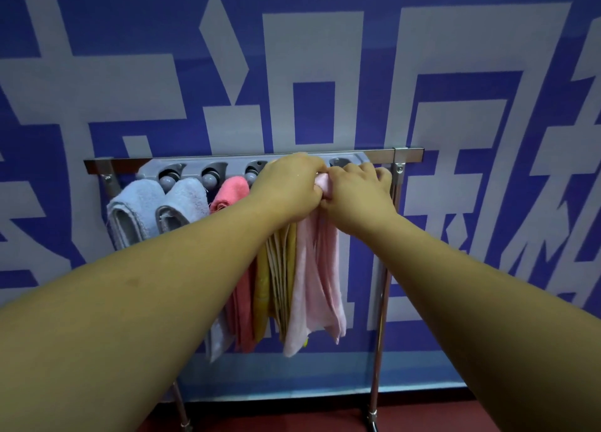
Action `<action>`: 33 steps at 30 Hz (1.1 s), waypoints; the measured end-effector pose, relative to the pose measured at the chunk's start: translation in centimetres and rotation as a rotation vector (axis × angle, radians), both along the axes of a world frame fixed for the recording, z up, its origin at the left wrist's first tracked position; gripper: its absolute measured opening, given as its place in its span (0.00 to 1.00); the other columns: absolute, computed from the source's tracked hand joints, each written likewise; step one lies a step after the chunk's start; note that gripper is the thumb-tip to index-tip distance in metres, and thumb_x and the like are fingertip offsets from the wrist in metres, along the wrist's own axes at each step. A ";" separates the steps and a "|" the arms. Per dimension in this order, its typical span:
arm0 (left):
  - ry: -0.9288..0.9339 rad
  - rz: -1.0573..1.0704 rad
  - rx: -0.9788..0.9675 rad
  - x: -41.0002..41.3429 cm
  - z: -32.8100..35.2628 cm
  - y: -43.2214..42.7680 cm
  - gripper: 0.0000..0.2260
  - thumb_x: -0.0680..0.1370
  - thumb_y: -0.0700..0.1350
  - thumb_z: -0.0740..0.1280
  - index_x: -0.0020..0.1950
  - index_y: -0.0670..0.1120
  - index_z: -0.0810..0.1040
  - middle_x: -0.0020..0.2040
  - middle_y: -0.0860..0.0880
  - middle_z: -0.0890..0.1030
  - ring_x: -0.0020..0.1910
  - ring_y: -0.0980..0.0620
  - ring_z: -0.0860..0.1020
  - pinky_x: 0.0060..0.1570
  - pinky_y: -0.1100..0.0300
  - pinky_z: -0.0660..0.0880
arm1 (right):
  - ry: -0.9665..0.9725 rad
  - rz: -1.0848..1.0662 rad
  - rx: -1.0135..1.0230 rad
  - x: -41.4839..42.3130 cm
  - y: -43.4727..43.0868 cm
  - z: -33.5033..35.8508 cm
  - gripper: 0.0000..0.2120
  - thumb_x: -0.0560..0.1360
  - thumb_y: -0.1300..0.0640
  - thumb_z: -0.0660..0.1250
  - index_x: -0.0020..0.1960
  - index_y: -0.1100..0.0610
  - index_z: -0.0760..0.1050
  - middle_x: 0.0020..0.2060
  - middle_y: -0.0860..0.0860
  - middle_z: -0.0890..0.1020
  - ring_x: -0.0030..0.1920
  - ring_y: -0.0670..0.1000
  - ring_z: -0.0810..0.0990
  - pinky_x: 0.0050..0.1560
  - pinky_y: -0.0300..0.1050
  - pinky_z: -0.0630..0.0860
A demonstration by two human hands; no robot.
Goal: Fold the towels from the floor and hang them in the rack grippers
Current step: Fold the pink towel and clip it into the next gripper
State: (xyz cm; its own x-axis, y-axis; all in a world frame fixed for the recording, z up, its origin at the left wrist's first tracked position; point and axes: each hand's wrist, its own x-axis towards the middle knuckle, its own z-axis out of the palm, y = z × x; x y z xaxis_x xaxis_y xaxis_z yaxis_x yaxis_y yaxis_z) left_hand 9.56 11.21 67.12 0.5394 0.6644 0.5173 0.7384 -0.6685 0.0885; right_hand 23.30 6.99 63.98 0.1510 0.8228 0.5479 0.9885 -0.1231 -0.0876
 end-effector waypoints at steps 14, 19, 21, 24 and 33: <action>0.129 -0.037 0.090 -0.3 -1.5 0.3 0.17 0.78 0.48 0.64 0.66 0.51 0.77 0.60 0.49 0.81 0.60 0.43 0.78 0.63 0.47 0.68 | 0.131 0.148 0.005 1.5 -0.3 0.2 0.12 0.75 0.59 0.60 0.54 0.47 0.76 0.37 0.44 0.74 0.52 0.53 0.74 0.59 0.51 0.59; 0.197 -0.009 0.106 -0.4 -1.9 0.5 0.16 0.76 0.51 0.60 0.62 0.49 0.73 0.55 0.48 0.83 0.52 0.41 0.80 0.63 0.46 0.70 | 0.112 0.124 -0.030 1.6 -0.8 -0.2 0.11 0.77 0.52 0.62 0.58 0.48 0.78 0.49 0.46 0.77 0.66 0.55 0.70 0.62 0.52 0.58; 0.222 -0.011 0.115 -0.6 -1.8 0.4 0.16 0.76 0.54 0.58 0.61 0.50 0.73 0.53 0.49 0.84 0.51 0.42 0.80 0.63 0.47 0.69 | 0.117 0.127 -0.058 1.5 -0.8 -0.3 0.07 0.79 0.50 0.62 0.56 0.47 0.74 0.49 0.46 0.76 0.67 0.55 0.69 0.65 0.53 0.59; 0.246 -0.016 0.127 -0.8 -1.8 0.2 0.17 0.78 0.55 0.57 0.63 0.50 0.73 0.49 0.50 0.84 0.51 0.45 0.80 0.69 0.47 0.65 | 0.119 0.124 -0.069 1.5 -1.1 -0.5 0.05 0.81 0.47 0.61 0.54 0.46 0.71 0.49 0.45 0.75 0.70 0.55 0.68 0.70 0.57 0.58; 0.300 0.067 0.099 -2.1 -1.8 -2.4 0.29 0.84 0.57 0.54 0.83 0.45 0.62 0.81 0.46 0.70 0.85 0.45 0.55 0.81 0.34 0.43 | 0.054 0.028 -0.175 0.2 -3.5 0.8 0.19 0.83 0.41 0.56 0.67 0.50 0.75 0.69 0.50 0.77 0.83 0.58 0.54 0.80 0.70 0.41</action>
